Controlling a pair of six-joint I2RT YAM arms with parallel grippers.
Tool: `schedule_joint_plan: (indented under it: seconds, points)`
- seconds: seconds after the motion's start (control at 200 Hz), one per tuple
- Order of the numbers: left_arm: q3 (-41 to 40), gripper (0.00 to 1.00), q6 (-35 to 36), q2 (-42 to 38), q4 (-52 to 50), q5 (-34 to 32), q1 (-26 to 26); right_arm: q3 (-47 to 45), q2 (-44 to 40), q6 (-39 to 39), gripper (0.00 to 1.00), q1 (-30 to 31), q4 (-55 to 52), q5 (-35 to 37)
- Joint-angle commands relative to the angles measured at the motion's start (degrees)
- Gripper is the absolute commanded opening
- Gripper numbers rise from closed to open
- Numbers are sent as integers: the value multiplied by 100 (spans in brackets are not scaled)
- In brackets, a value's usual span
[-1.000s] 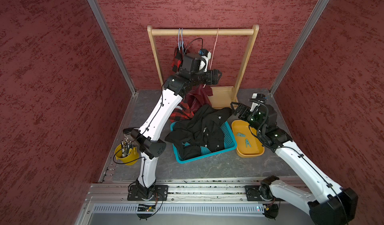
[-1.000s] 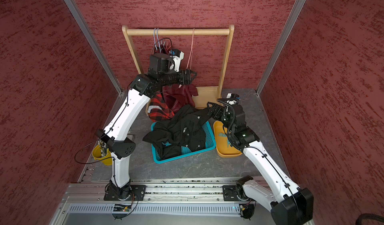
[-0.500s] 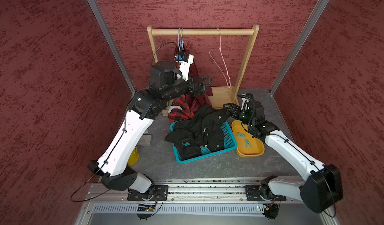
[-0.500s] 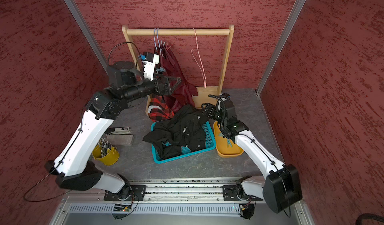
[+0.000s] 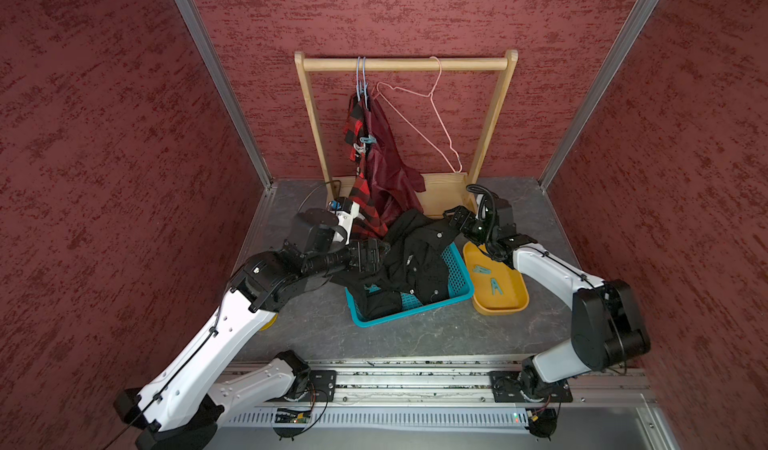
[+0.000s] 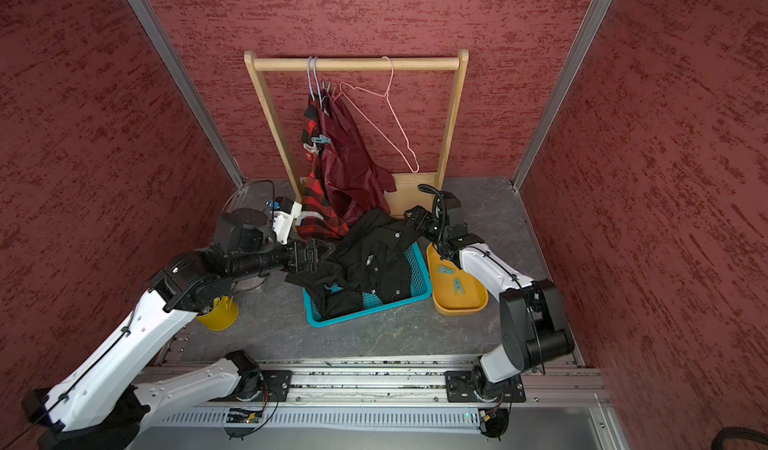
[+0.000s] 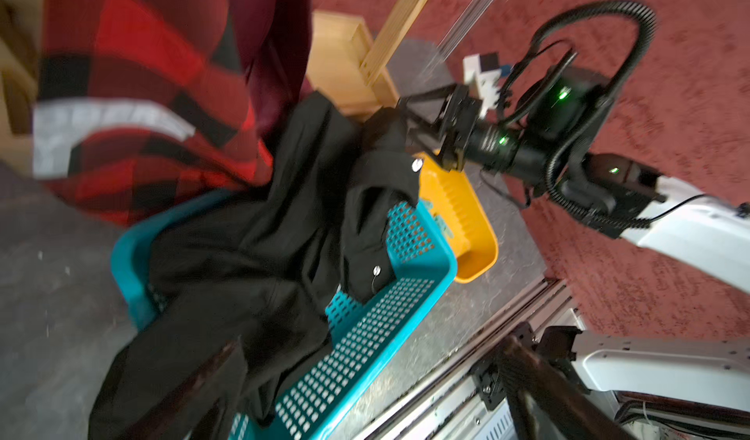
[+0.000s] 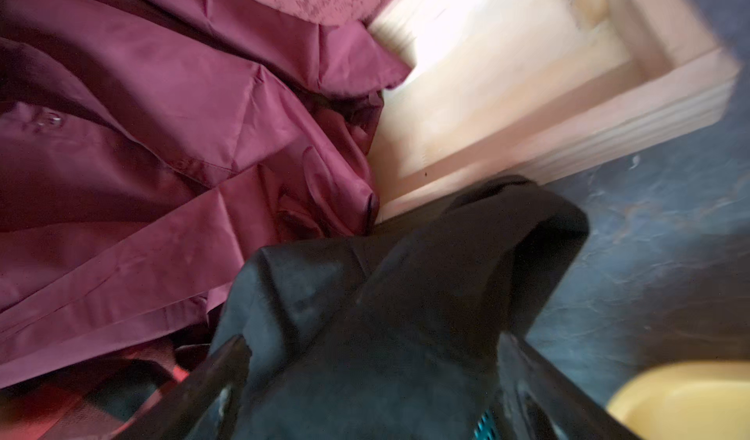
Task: Remove the clothespins securing long-sleeve shirts to the hanger
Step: Adjust the long-sleeve shirt at the bin.
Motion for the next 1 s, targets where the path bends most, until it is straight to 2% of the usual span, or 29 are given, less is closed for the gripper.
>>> schedule_joint_plan:
  seconds: [0.0, 0.075, 0.16, 0.225, 0.361, 0.466, 0.631, 0.786, 0.992]
  points:
    - [-201, 100, -476, -165, -389, -108, -29, 127, 239, 409, 95, -23, 526, -300]
    - [-239, 100, -556, -158, -370, -48, -31, 146, 316, 487, 94, -23, 663, -354]
    - [-252, 100, -567, -150, -303, -71, -44, 196, 345, 529, 82, -18, 787, -451]
    - [-255, 100, -543, -139, -286, -148, -40, 226, 316, 541, 65, -10, 841, -507]
    - [-208, 100, -418, -87, -284, -241, -21, 174, 128, 623, 19, 9, 946, -660]
    - [-176, 99, -347, 12, -417, -452, 48, 160, -182, 568, 0, 167, 853, -713]
    - [-210, 99, -329, 80, -487, -582, 321, 209, -899, 538, 0, 600, 391, -657]
    - [-337, 100, -333, 84, -494, -489, 795, 355, -1475, 476, 0, 1184, -99, -469]
    - [-374, 99, -150, 230, -566, -477, 1175, 786, -1756, 524, 0, 2099, -423, -390]
